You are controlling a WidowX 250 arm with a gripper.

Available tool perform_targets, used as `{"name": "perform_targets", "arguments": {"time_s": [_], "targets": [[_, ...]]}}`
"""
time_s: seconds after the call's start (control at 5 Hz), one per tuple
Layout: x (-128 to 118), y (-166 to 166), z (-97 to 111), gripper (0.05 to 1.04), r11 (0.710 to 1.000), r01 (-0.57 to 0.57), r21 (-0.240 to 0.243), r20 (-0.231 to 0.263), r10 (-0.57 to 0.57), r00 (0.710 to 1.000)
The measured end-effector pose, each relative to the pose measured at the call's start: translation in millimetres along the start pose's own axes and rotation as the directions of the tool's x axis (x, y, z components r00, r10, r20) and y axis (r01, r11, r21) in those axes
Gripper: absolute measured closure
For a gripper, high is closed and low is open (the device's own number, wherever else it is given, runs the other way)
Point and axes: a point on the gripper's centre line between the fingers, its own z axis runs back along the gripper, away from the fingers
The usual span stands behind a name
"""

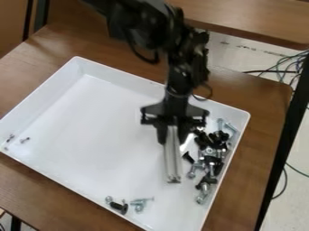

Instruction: Sweep into pile

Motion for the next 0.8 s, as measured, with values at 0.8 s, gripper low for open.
{"name": "perform_targets", "arguments": {"time_s": [0.8], "targets": [[65,183,2,0.73,0.96,0.264,0.089,0.079,-0.271,0.959]]}}
